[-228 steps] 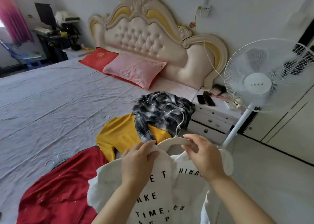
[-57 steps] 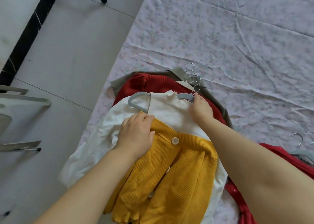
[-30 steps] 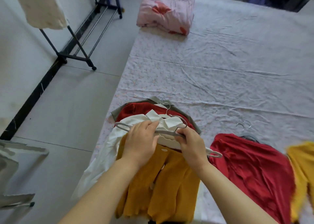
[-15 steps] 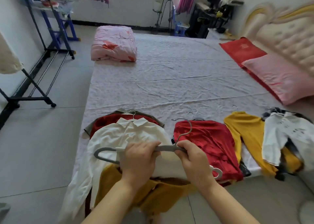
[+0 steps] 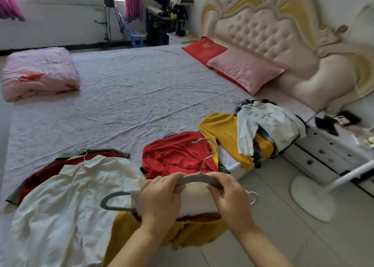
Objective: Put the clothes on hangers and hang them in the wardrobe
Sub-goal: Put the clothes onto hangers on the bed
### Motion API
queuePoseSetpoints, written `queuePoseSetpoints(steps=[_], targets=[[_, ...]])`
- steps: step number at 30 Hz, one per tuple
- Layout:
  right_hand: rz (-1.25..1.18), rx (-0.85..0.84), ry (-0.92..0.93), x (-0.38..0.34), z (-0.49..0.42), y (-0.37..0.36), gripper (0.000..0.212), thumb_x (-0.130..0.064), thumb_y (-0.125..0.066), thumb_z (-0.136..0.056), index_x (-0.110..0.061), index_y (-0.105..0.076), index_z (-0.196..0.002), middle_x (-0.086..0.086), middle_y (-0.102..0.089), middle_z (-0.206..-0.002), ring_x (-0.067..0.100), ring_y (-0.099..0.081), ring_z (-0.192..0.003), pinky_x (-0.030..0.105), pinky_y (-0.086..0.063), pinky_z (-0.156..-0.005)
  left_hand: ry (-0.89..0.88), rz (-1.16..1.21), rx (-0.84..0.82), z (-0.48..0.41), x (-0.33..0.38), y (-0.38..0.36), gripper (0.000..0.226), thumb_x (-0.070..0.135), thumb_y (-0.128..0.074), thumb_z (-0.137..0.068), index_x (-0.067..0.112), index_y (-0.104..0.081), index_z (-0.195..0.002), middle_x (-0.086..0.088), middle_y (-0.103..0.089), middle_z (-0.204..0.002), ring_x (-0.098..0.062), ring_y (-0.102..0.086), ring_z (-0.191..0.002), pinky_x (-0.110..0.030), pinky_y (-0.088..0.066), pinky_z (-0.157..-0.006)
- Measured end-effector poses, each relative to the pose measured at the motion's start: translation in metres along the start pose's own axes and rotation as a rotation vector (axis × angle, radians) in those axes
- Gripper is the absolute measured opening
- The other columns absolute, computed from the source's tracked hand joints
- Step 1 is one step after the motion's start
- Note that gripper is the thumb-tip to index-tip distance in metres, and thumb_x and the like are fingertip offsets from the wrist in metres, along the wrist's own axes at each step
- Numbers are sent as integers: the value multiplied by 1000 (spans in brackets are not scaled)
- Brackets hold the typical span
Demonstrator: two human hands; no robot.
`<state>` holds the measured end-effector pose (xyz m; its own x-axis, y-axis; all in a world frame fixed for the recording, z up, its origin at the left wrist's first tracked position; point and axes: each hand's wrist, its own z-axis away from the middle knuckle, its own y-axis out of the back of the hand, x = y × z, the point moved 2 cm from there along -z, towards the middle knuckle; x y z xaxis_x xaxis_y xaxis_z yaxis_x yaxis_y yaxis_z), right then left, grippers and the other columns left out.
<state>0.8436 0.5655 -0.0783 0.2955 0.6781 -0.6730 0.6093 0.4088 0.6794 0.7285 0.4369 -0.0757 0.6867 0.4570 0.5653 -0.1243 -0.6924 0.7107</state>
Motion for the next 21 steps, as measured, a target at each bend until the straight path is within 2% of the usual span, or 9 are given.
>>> queuePoseSetpoints(steps=[3, 6, 10, 15, 21], targets=[[53, 41, 18, 44, -5, 48, 29, -14, -69, -82, -22, -65, -110, -8, -65, -101, 7, -60, -92, 20, -47, -83, 15, 8, -56, -6, 52, -41, 36, 11, -85, -60, 29, -70, -87, 12, -67, -66, -10, -62, -60, -20, -31, -68], [114, 75, 49, 90, -15, 97, 27, -19, -70, -82, -23, -65, -108, -6, -65, -96, 13, -63, -83, 27, -51, -74, 48, 36, -82, -16, 101, -83, 35, 10, -82, -63, 30, -70, -90, 12, -68, -69, -13, -63, -64, -27, -35, -66], [158, 100, 68, 147, -36, 152, 26, -20, -70, -81, -22, -65, -107, -5, -65, -95, 13, -63, -83, 25, -48, -73, 119, 88, -80, -36, 158, -137, 30, 14, -73, -73, 30, -69, -99, 8, -70, -78, -17, -64, -77, -25, -27, -74], [176, 137, 99, 193, -71, 202, 29, -16, -73, -79, -19, -67, -107, -3, -66, -92, 17, -63, -81, 37, -53, -72, 181, 173, -49, -62, 208, -187, 28, 17, -70, -76, 29, -68, -102, 5, -70, -79, -21, -63, -80, -24, -25, -74], [162, 183, 126, 237, -145, 237, 33, -14, -74, -77, -10, -66, -108, 4, -67, -88, 24, -64, -79, 48, -52, -72, 227, 275, -10, -127, 244, -238, 30, 23, -69, -78, 29, -66, -107, 0, -71, -80, -25, -63, -82, -36, -43, -78]])
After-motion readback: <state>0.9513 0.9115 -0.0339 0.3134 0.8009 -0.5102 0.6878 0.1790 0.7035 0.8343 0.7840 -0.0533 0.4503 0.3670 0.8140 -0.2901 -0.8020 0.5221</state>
